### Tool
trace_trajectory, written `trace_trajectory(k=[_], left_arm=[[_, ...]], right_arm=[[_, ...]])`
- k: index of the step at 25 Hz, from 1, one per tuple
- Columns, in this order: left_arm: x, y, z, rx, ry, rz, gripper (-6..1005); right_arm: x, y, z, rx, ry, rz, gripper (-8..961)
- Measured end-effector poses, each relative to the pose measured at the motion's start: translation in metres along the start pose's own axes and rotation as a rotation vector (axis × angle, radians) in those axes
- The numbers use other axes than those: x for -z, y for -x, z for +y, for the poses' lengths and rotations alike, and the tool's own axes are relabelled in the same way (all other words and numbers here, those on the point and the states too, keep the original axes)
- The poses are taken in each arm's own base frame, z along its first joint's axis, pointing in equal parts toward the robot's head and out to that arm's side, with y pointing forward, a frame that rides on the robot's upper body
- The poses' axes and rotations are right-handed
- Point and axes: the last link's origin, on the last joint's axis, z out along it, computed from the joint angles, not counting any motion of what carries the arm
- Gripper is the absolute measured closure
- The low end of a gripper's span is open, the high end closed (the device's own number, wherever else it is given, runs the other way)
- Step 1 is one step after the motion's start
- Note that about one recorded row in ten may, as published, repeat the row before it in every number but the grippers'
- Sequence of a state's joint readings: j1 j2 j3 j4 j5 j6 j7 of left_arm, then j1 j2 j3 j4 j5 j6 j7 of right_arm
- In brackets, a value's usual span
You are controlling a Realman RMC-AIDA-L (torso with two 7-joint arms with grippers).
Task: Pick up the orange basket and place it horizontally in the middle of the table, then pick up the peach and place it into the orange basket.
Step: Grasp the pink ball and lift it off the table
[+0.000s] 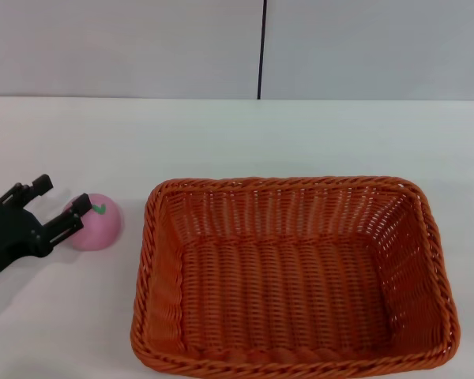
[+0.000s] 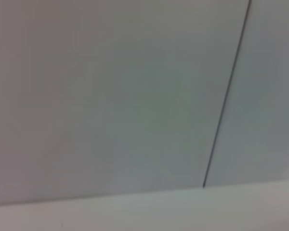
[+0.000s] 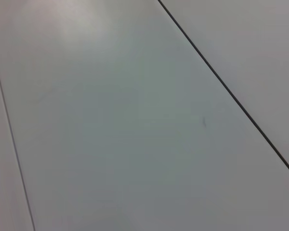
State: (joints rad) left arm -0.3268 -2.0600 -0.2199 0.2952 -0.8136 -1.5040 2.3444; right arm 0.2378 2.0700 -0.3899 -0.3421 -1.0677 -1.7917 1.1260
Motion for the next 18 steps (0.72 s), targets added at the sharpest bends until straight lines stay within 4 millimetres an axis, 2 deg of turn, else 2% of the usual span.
trace_trajectory(k=[10,18], left_arm=[[-0.007,0.013,0.005,-0.034,0.048,-0.112,328],[-0.007,0.01,0.006,-0.036,0.064,-0.094,332]], right_arm=[[0.001,-0.001,-0.001,-0.004,-0.009,0.001,502],[0.002,-0.004,-0.001,-0.017,-0.019,0.003,502]])
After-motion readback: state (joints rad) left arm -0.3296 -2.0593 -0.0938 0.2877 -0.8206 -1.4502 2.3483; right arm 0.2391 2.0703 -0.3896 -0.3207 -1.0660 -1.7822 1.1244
